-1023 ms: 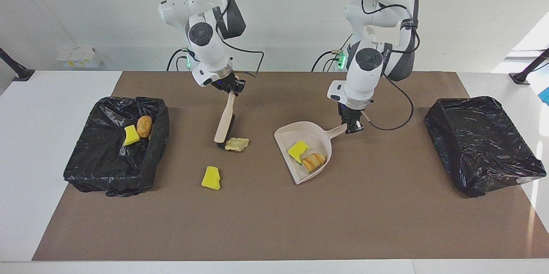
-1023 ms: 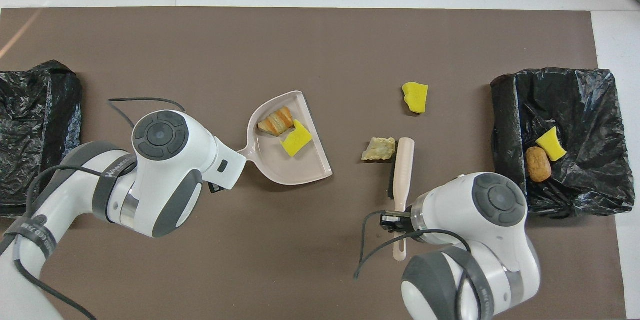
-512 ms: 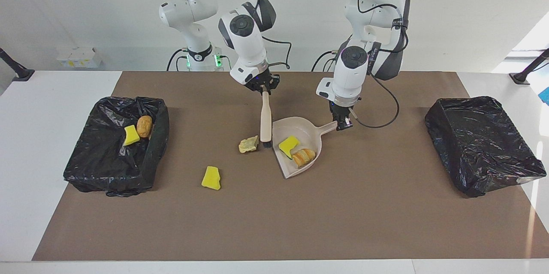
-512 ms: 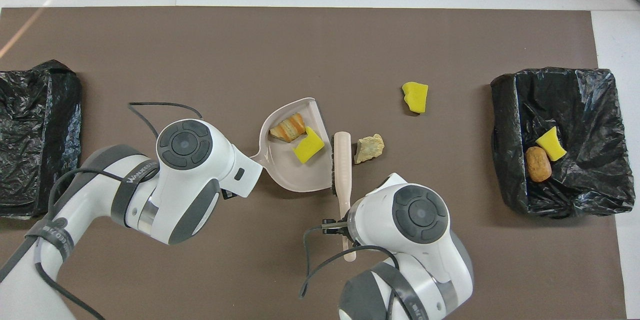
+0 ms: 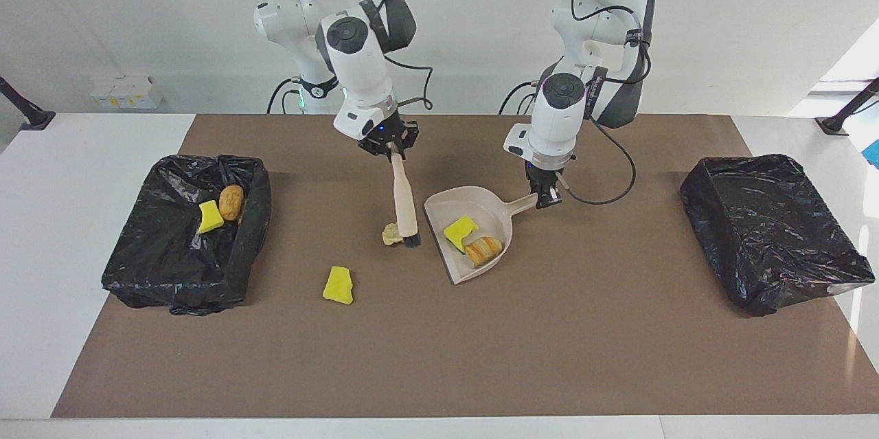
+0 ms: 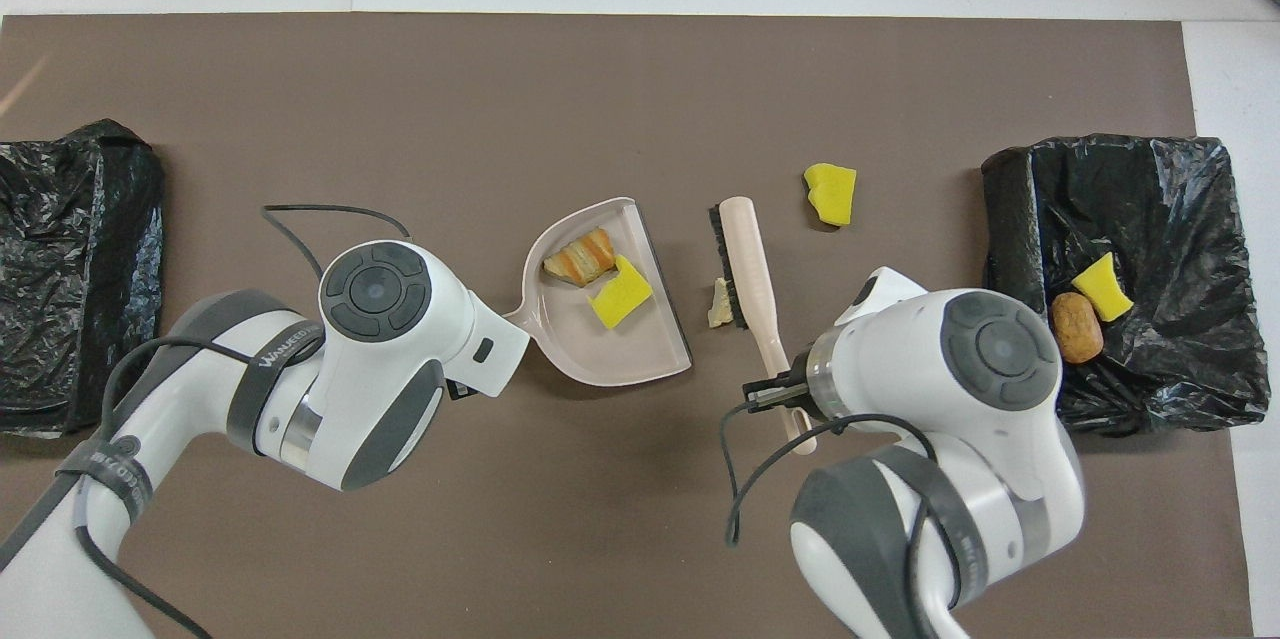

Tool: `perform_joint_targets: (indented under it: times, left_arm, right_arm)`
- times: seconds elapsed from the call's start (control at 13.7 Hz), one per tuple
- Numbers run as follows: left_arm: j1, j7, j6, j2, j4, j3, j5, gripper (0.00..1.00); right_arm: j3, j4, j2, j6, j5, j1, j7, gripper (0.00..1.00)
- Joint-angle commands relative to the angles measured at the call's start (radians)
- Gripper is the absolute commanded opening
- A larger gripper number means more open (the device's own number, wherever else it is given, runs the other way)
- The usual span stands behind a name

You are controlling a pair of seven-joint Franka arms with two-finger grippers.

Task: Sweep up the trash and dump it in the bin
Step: 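Sweep the brown chunk toward the dustpan with the right gripper's brush, then sweep the yellow sponge and chunk into the dustpan with the right gripper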

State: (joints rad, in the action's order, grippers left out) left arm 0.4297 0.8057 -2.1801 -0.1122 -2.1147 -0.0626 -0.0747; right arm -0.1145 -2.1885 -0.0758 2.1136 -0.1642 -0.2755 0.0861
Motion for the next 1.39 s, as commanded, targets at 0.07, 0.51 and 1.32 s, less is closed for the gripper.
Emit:
perform_joint_targets:
  times: [0.07,0.51,1.32]
  left_arm:
    - [0.024,-0.034,0.020,-0.003,-0.001,0.012,-0.014,0.00]
    - [0.069,-0.132,0.042,0.003,0.002,0.012,-0.014,0.00]
    - [0.121,-0.174,0.083,0.019,-0.010,0.012,-0.016,0.00]
  right_arm:
    - [-0.011,0.250,0.172,-0.033,0.205,0.081,-0.097,0.00]
    - [-0.013,0.487,0.405,-0.037,0.419,0.244,-0.284,0.00]
    - [-0.022,0.250,0.314,-0.217,0.368,0.237,-0.170,0.00]
